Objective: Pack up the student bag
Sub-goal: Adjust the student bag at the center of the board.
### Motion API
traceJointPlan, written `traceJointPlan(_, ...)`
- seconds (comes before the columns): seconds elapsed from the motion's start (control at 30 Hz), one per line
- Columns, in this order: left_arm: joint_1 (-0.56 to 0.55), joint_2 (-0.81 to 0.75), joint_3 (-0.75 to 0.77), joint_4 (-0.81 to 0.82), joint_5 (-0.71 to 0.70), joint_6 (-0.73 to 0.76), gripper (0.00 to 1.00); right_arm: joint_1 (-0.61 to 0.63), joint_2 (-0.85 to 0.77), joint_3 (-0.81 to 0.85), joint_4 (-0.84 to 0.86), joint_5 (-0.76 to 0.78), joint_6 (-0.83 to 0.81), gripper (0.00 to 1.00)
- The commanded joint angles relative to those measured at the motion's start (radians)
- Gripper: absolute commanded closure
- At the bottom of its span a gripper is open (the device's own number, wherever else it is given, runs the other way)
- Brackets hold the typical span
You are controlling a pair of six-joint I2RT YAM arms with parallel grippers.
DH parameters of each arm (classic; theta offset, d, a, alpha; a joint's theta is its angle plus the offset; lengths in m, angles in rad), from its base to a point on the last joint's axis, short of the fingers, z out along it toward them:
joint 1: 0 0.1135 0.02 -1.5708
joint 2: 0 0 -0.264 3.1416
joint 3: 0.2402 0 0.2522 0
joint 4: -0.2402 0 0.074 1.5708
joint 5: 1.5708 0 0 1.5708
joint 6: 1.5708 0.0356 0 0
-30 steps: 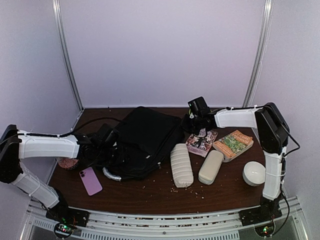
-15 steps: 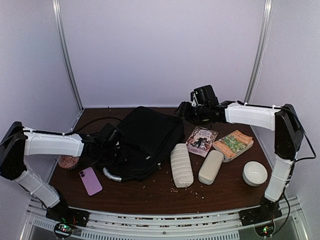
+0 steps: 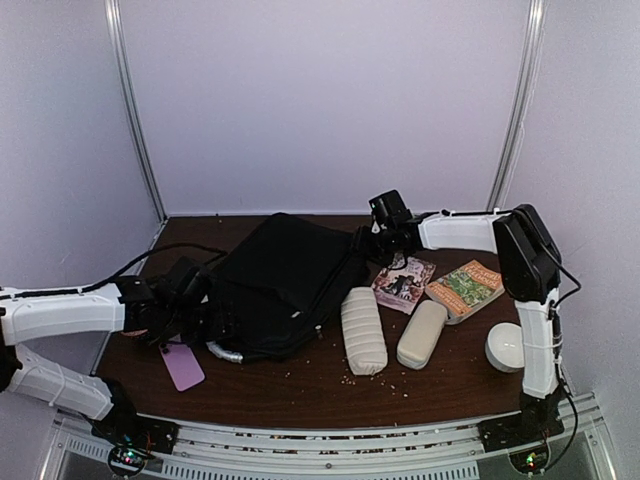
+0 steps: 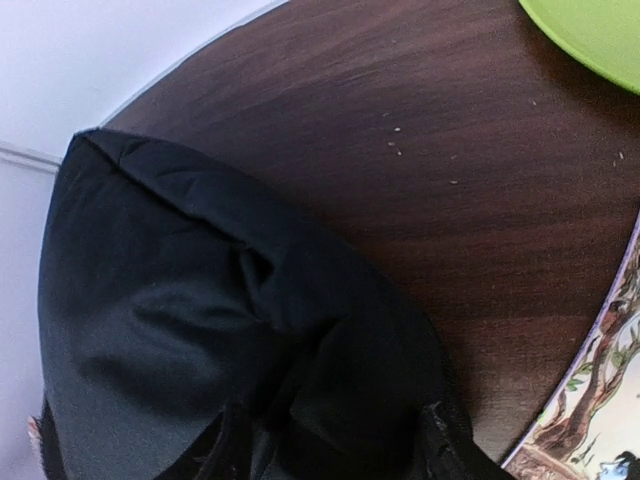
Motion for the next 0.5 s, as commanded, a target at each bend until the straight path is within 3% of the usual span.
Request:
traceJointPlan(0.0,-0.004,0.052,-0.024,0.065,0.03,-0.03,0.24,-0.001,0.032,0.074,-0.021,-0.03,0.016,0.55)
traceJointPlan(0.07,-0.004,0.101,-0.01,0.095,0.041,-0.016,0.26,0.0,0.032,0.078,-0.027,-0.037,0.014,0.71)
traceJointPlan(0.23,-0.004,0.194,0.012,0.169,0.069,0.009,0.36,0.001,0.018,0.085,-0.051,-0.047,-0.003,1.0)
traceJointPlan(0.3,-0.002,0.216,0.018,0.184,0.067,0.016,0.42,0.002,0.003,0.079,-0.052,-0.048,-0.01,1.0)
traceJointPlan(0.47,0.011,0.236,0.014,0.212,0.056,0.028,0.69,0.01,-0.085,0.028,-0.008,-0.066,-0.019,1.0)
